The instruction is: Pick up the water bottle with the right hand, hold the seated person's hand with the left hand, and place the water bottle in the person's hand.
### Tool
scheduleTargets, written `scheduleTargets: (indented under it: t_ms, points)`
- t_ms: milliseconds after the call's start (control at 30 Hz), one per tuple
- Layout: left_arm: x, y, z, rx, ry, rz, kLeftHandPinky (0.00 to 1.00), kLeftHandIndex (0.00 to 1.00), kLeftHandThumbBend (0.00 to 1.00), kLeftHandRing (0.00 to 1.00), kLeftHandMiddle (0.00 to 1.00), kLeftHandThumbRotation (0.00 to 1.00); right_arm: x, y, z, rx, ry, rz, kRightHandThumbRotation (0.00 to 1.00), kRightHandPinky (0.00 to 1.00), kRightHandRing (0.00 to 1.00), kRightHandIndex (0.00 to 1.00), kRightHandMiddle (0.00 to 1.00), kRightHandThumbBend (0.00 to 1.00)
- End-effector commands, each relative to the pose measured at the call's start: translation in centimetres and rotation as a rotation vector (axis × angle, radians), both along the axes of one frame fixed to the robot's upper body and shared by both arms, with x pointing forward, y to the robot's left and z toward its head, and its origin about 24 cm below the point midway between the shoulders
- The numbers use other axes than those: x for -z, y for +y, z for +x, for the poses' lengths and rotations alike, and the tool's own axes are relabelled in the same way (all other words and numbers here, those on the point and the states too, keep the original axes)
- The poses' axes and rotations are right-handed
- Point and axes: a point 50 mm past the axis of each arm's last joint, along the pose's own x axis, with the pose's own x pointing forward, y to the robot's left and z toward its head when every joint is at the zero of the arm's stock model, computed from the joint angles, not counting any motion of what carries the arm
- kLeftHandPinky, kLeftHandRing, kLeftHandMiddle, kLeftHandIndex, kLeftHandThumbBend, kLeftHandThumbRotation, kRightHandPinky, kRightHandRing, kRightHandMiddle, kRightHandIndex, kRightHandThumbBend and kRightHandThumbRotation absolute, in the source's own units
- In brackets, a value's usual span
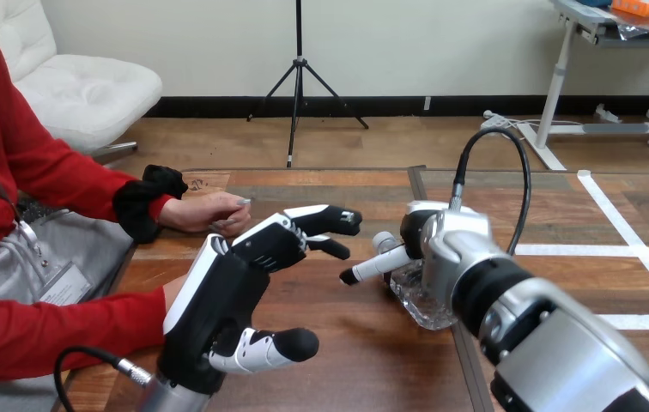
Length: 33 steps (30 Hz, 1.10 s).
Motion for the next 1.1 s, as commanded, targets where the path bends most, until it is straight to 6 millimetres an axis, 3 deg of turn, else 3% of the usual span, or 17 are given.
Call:
scheduleTargets:
  t_ms: [0, 467, 833, 867, 1067]
  points:
    - [-1.3, -0.2, 1.2, -0.008, -0.069, -0.006, 0.64, 0.75, 0.92, 0.77, 0.78, 0.68, 0.7, -0.5, -0.3, 0.056, -0.043, 0.033, 0.62, 0.63, 0.85, 0.97, 0.93, 0.99]
    - [-1.4, -0.3, 1.6, 0.05, -0.048, -0.046, 0.66, 0.75, 0.93, 0.78, 0.79, 0.63, 2.4, -1.4, -1.2, 0.108, -0.124, 0.041, 0.55, 0.59, 0.83, 0.92, 0.91, 1.0]
    - [-1.8, 0.5, 1.4, 0.046, -0.075, -0.043, 0.65, 0.75, 0.92, 0.78, 0.79, 0.62, 3.6, -2.2, -1.9, 0.173, -0.246, 0.087, 0.21, 0.57, 0.78, 0.9, 0.88, 0.93]
    - [-1.8, 0.6, 1.4, 0.042, -0.076, -0.043, 0.64, 0.75, 0.92, 0.78, 0.8, 0.63, 3.7, -2.3, -2.0, 0.177, -0.258, 0.092, 0.13, 0.57, 0.77, 0.87, 0.86, 0.91]
    - [-1.6, 1.2, 1.1, 0.012, -0.067, -0.052, 0.63, 0.75, 0.94, 0.77, 0.79, 0.63, 4.1, -2.6, -2.3, 0.192, -0.281, 0.084, 0.03, 0.53, 0.7, 0.83, 0.81, 0.82]
